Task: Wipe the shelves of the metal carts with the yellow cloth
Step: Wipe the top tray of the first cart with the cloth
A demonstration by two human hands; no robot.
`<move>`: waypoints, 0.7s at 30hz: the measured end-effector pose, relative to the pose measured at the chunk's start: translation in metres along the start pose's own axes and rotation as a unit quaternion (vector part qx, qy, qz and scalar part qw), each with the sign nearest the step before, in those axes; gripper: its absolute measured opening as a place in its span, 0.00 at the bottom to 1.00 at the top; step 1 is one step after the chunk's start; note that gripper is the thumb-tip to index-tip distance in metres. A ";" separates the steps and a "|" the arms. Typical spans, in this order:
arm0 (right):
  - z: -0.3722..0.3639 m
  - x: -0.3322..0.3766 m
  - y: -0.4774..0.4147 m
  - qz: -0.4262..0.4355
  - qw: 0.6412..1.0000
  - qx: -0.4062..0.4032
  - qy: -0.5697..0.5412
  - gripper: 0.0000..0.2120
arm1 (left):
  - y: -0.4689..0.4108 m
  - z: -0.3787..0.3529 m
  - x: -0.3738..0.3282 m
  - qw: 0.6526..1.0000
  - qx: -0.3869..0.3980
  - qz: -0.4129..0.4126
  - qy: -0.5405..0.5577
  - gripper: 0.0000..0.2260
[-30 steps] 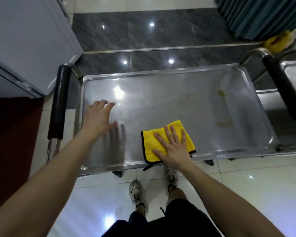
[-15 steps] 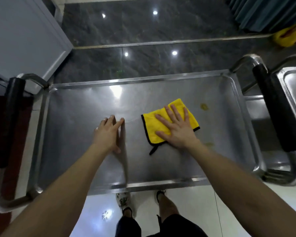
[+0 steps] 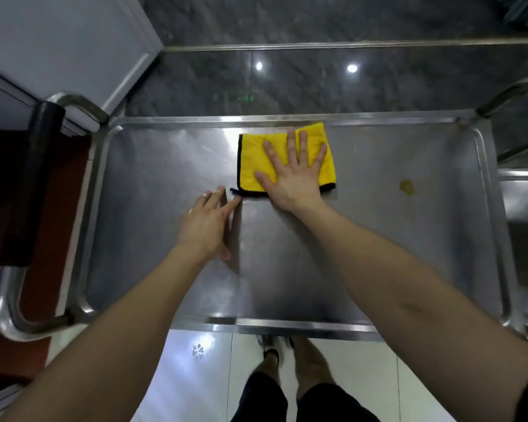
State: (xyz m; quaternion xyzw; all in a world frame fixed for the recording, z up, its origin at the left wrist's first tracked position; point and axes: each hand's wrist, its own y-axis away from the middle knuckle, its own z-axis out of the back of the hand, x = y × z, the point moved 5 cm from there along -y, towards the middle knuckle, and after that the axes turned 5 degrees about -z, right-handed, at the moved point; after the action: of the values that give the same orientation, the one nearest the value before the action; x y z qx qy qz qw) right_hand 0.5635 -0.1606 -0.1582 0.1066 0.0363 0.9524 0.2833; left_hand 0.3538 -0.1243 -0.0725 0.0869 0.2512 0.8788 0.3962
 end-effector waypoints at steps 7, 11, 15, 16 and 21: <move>-0.019 0.003 0.164 0.041 0.997 -0.058 -0.023 0.35 | 0.004 0.002 0.000 1.000 -0.002 -0.005 0.011 0.69; -0.026 -0.005 0.225 0.097 0.995 -0.026 0.005 0.35 | 0.001 -0.003 0.007 1.000 -0.006 -0.010 0.006 0.69; -0.013 -0.050 0.265 0.053 0.998 0.015 0.024 0.36 | -0.001 -0.005 0.010 0.999 -0.012 -0.026 -0.019 0.69; -0.009 -0.067 0.276 0.027 0.999 0.012 0.024 0.36 | 0.001 -0.004 0.009 0.999 -0.017 -0.023 -0.026 0.69; 0.013 -0.147 0.299 -0.066 0.997 0.012 0.041 0.36 | 0.014 0.020 -0.042 0.994 -0.023 -0.012 -0.108 0.66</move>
State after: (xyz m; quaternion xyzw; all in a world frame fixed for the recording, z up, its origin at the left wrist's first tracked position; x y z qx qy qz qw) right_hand 0.5272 -0.4911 -0.1331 0.0680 0.0659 0.9347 0.3425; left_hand 0.3801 -0.1558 -0.0465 0.1693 0.1879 0.8652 0.4330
